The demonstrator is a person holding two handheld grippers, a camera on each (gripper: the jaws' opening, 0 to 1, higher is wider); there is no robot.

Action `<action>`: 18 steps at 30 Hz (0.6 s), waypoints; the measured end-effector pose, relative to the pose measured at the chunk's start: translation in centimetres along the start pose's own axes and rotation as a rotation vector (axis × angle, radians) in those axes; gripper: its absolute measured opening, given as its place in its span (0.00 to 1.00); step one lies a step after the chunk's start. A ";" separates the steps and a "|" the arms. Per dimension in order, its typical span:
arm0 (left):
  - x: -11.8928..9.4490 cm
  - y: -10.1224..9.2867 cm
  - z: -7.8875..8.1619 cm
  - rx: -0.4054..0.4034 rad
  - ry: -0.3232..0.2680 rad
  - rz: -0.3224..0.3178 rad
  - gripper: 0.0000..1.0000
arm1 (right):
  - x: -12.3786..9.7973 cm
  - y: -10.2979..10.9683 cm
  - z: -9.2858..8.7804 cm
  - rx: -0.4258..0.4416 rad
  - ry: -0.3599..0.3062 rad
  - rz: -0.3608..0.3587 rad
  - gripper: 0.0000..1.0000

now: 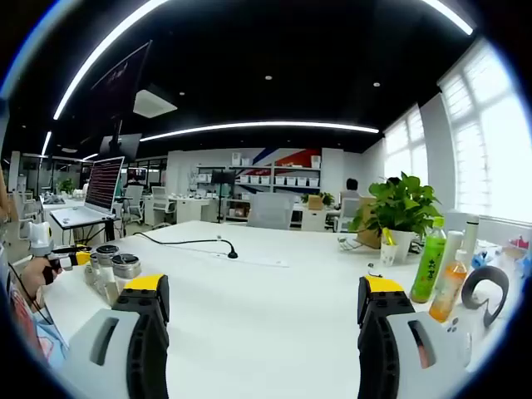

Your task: Rotate the seasoning bottle until the label or dispensing opening points toward the visible target arrow and the bottle remains upright within the marked orientation range

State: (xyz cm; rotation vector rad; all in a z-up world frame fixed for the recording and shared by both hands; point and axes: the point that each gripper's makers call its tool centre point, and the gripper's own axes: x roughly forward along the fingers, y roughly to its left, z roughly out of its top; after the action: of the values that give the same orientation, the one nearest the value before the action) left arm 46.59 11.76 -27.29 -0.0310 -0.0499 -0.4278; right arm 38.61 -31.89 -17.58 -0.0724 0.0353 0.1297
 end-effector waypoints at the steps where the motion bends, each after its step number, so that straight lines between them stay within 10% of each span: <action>1: 0.0 0.0 0.0 0.000 0.000 0.001 0.35 | 0.0 0.1 0.0 -0.001 -0.001 0.001 0.98; 18: -0.1 -0.1 0.1 0.008 0.008 -0.043 0.34 | 0.1 0.0 -0.1 0.004 0.003 0.002 0.98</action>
State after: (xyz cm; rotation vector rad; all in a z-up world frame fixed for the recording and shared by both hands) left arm 46.49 11.72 -27.21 -0.0202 -0.0442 -0.4708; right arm 38.72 -31.85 -17.66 -0.0688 0.0387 0.1315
